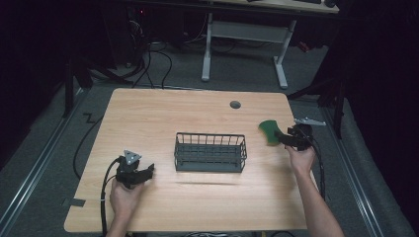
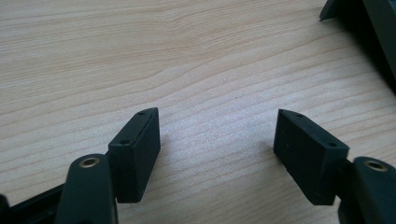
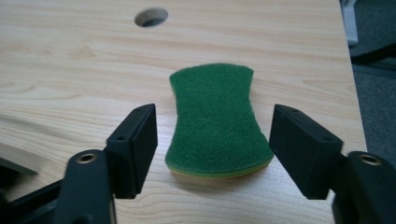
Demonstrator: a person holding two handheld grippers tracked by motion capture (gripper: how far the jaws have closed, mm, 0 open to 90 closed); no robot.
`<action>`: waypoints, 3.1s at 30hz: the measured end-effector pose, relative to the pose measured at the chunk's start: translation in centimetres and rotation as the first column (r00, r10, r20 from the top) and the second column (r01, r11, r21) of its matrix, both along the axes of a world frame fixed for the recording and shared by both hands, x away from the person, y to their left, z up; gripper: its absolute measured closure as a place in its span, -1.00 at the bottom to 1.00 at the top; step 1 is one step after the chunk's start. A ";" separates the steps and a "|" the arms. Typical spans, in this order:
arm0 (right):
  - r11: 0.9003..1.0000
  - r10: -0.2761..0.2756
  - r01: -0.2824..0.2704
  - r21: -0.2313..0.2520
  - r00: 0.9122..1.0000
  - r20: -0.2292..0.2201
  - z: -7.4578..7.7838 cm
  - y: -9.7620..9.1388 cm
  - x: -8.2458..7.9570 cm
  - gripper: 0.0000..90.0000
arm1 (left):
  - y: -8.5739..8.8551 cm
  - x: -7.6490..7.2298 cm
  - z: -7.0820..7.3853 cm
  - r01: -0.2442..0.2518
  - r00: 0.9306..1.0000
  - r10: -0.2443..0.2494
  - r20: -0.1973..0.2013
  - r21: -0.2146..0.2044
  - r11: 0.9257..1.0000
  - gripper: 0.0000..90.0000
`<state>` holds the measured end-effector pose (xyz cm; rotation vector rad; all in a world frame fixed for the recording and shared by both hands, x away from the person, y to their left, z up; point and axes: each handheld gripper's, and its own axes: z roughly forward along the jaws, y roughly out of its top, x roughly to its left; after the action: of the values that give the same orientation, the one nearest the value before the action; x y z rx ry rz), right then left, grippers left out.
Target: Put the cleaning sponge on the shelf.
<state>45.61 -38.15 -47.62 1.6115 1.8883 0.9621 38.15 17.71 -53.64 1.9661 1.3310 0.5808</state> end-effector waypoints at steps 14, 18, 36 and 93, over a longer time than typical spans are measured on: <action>0.999 -0.020 0.020 -0.042 1.000 -0.009 -2.0 0.8 2.2 -0.44 | 0.0 0.0 0.0 0.000 1.000 0.000 0.000 0.000 1.000 -0.29; 0.999 -0.014 0.014 -0.042 1.000 -0.002 -2.2 0.8 2.3 -0.46 | 0.0 0.0 0.0 0.000 1.000 0.000 0.000 0.000 1.000 -0.29; 0.997 -0.014 0.012 -0.071 0.999 -0.040 -4.3 1.2 3.2 -0.59 | 0.0 0.0 0.0 -0.002 1.000 0.002 0.000 0.001 1.000 -0.29; 0.979 0.174 -0.178 -0.100 0.984 -0.043 -0.3 3.6 -0.5 -0.45 | 0.0 0.0 0.0 -0.003 1.000 0.003 -0.001 -0.001 1.000 -0.29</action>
<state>45.16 -34.60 -47.89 1.4286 2.0969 0.8950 38.16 17.68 -53.64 1.9639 1.3342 0.5805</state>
